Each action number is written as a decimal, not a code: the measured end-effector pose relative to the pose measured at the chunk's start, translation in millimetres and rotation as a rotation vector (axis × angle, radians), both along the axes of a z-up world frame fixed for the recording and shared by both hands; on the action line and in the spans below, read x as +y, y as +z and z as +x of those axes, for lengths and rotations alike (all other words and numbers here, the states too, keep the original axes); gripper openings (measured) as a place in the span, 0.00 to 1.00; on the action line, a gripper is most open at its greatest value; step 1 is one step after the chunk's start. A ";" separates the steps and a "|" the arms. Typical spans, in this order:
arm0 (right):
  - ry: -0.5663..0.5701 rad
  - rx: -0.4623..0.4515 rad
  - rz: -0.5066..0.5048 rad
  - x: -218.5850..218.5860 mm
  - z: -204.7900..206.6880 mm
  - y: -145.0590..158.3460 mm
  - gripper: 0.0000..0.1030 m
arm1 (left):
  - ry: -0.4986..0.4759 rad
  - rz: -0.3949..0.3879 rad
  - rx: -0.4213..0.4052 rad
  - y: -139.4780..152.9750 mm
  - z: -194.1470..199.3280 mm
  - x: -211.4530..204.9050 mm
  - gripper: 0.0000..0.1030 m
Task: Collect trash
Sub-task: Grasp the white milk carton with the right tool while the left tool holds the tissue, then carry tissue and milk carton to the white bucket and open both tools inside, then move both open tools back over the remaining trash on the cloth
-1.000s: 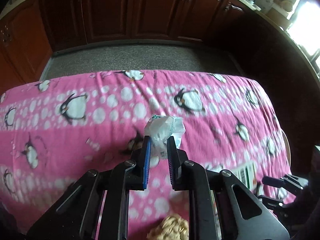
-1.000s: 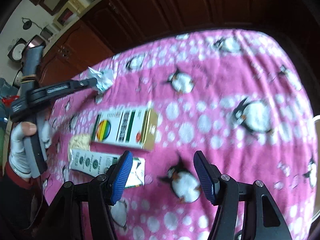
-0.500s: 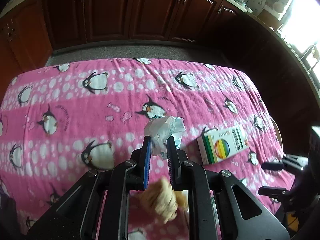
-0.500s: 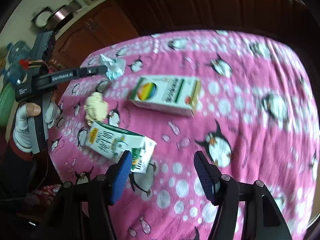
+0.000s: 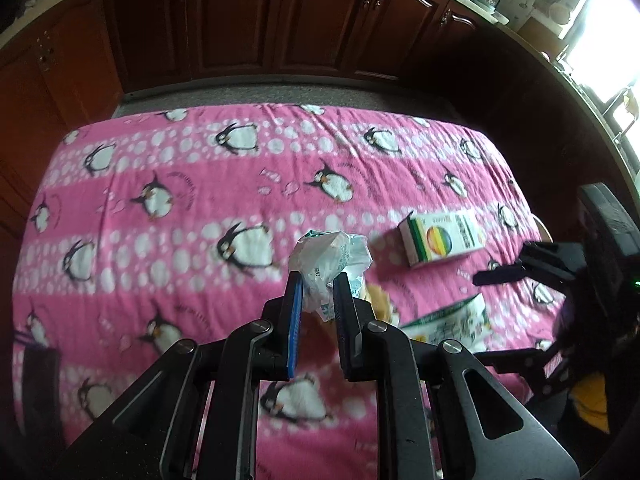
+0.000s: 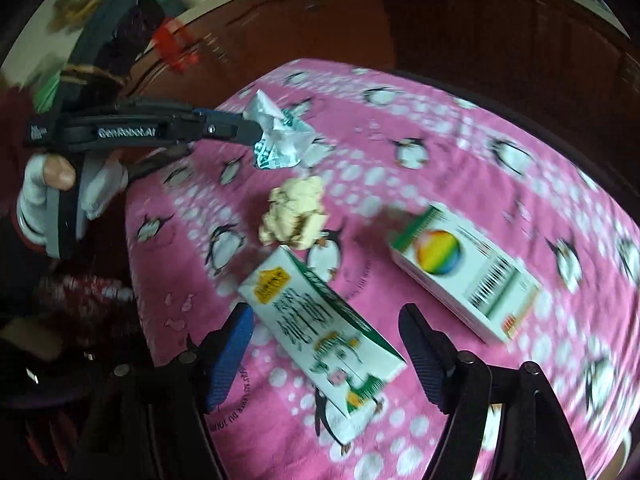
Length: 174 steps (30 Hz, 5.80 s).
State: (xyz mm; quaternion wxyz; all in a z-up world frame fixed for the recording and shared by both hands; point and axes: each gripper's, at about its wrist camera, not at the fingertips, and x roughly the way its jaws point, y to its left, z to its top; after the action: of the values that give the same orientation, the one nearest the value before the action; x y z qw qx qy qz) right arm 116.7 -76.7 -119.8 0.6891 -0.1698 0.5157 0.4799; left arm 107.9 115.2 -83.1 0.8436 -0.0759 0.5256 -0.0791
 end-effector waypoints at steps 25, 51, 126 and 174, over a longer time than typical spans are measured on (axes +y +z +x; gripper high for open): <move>-0.490 -0.056 -0.210 -97.3 -10.8 -15.2 0.53 | -0.140 -0.073 0.043 -11.1 -11.6 -71.3 0.13; -0.626 -0.041 -0.033 -132.2 -17.0 4.5 0.52 | -0.141 -0.056 0.103 -53.1 -12.2 -140.1 0.16; -1.425 0.098 -0.131 -475.7 -14.6 -70.8 0.50 | -0.561 -0.069 0.106 -94.3 72.7 -522.3 0.51; -1.210 -0.081 -0.056 -372.3 -19.0 22.8 0.60 | -0.403 -0.052 -0.039 -13.3 35.6 -362.4 0.55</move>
State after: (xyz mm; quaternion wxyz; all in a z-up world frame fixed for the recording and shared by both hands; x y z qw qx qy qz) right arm 97.7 -449.0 -97.0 0.8541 0.1174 0.5064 -0.0176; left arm 143.5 -247.1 -96.4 0.8184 0.0107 0.5116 -0.2614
